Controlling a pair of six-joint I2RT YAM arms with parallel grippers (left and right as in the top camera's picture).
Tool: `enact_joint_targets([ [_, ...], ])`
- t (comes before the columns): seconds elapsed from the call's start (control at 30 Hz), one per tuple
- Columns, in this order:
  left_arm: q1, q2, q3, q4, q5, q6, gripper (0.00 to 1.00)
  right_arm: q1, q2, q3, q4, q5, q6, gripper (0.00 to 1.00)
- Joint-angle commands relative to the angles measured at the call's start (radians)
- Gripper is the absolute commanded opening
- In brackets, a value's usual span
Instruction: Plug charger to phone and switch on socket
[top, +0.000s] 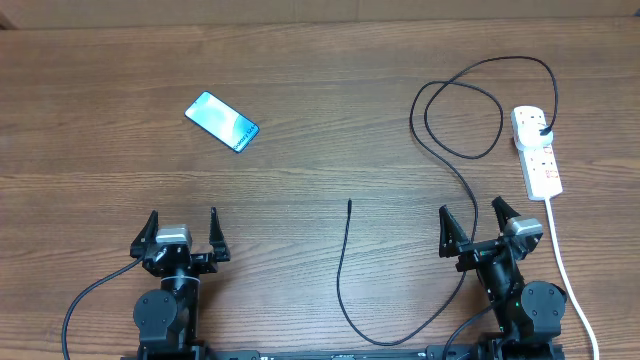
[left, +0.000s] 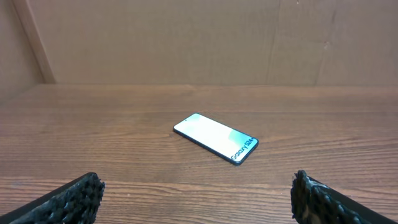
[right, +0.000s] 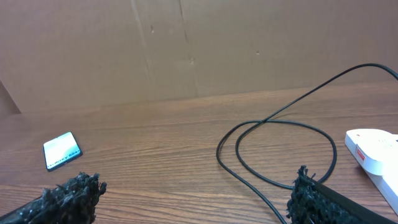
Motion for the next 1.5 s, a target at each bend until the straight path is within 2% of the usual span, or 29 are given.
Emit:
enact_joint_targets([
  [0.0,0.011,-0.010,-0.003,0.000,0.018,-0.040,1.00,0.003,-0.007,-0.005,0.003,0.011,-0.004,1.00],
  [0.4,0.011,0.137,0.069,-0.022,0.014,-0.068,1.00,0.003,-0.007,-0.005,0.003,0.011,-0.004,1.00],
  [0.9,0.011,0.524,0.347,-0.047,0.018,-0.061,1.00,0.003,-0.007,-0.005,0.003,0.011,-0.004,1.00],
  [1.47,0.010,0.966,0.773,-0.350,0.019,-0.061,1.00,0.003,-0.007,-0.005,0.003,0.011,-0.004,1.00],
])
